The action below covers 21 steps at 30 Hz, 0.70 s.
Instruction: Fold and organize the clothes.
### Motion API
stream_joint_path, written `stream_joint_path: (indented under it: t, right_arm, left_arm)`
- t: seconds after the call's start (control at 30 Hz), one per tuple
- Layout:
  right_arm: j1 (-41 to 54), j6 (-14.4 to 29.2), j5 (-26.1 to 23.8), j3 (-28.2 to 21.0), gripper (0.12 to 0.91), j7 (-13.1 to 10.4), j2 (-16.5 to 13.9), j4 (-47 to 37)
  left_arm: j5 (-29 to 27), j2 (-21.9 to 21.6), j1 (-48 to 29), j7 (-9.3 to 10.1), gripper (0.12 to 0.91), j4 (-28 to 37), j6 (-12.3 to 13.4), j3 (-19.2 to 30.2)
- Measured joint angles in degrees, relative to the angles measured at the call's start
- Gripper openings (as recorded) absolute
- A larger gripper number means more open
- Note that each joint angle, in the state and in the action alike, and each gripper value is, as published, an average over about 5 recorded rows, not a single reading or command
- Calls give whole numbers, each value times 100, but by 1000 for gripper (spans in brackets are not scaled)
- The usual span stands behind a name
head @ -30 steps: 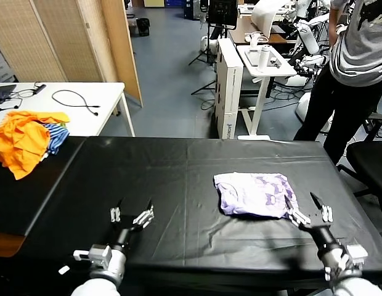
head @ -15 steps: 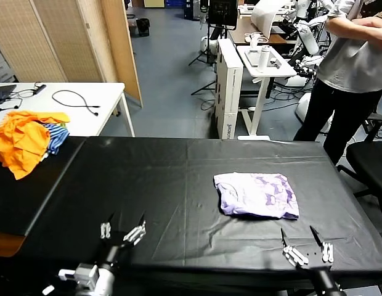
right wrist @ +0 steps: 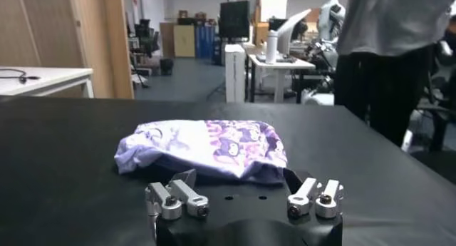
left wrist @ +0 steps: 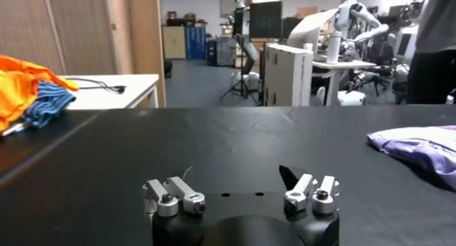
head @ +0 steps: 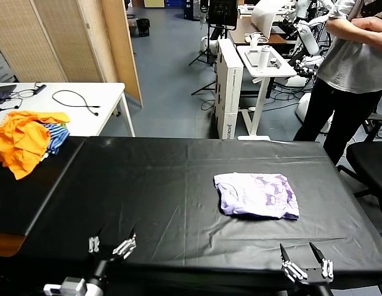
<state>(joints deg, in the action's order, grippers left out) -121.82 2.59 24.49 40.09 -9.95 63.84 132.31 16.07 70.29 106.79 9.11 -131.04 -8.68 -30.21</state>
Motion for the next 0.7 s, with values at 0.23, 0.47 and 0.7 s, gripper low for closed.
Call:
stream_joint_path:
  t: [0.23,0.47,0.7]
  right_arm:
    - [-21,-23,-66,-35,907,-3,23,38]
    - [-6,-38,-77,-35,907,-1,26,28]
    - [-4,-77,-77,-42,907,2,18,-8]
  left_arm:
    - [-50,102,91,-55,907,-1,96,17]
    - [-100,124,137,-133,907,-1,92,26]
    - [-84,125,154,-56,907,-33,-28,16]
